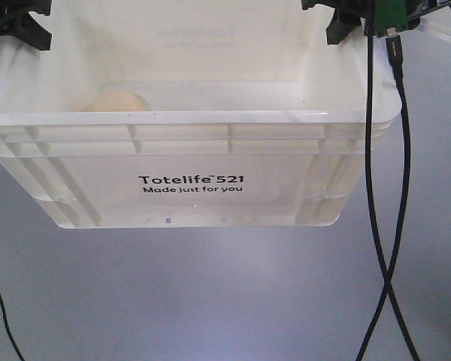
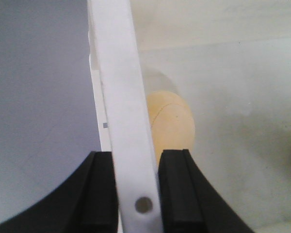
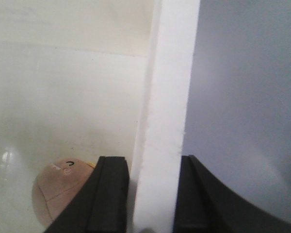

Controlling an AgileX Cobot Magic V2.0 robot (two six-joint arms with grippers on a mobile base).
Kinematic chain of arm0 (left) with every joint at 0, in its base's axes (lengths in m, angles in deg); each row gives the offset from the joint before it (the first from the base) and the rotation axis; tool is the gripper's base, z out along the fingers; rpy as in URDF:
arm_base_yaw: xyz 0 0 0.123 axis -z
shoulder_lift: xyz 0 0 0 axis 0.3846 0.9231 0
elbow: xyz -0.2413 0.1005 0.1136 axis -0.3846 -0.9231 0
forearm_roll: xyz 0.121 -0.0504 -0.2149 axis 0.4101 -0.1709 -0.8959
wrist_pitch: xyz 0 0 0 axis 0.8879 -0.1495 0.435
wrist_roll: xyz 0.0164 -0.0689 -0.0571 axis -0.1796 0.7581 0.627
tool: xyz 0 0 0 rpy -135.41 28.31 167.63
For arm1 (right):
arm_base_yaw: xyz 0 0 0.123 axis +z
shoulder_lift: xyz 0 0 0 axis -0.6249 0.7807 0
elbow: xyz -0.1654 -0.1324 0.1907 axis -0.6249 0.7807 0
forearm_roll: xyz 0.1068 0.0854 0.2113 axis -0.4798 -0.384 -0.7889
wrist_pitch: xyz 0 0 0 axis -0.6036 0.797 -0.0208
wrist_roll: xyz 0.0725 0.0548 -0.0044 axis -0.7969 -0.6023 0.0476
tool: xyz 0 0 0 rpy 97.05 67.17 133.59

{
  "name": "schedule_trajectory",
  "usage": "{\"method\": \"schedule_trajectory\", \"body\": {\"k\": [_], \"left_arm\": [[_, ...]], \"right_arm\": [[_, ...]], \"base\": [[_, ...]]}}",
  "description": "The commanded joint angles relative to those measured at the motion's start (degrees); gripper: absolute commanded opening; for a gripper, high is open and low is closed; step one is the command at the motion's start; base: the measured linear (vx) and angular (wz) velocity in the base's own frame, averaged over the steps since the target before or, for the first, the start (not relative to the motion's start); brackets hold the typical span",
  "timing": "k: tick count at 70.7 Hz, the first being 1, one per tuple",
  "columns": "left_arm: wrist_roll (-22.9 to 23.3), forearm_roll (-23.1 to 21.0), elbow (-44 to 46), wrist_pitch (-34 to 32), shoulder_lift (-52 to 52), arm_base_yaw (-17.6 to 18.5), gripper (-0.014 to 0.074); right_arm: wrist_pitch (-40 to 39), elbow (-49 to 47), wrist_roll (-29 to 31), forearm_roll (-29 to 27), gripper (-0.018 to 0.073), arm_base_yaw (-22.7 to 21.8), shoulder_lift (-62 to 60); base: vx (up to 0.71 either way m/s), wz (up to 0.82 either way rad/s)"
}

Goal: Place moving items into box and shelve
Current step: 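Hold the crate with both grippers while the base drives away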

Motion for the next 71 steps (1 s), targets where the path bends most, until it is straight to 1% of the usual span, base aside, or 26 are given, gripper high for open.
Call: {"method": "schedule_trajectory", "body": {"k": [1,44,59,71], "left_arm": [[-0.1,-16.3,2.5,-6.2,-3.2,2.2,0.0000],[-0.1,-16.4,2.5,-6.0,-3.2,2.2,0.0000],[-0.1,-16.4,2.5,-5.9,-3.2,2.2,0.0000],[-0.1,-16.4,2.5,-5.7,-3.2,2.2,0.0000]], "right_arm": [[-0.4,-2.6,0.2,-13.0,-0.0004,1.9,-3.4],[-0.4,-2.6,0.2,-12.8,-0.0004,1.9,-3.4],[-0.4,-2.6,0.2,-12.8,-0.0004,1.9,-3.4],[-0.4,-2.6,0.2,-12.8,-0.0004,1.8,-3.4]], "base": [[0.07,1.00],[0.16,0.98],[0.24,0.76],[0.26,0.55]]}}
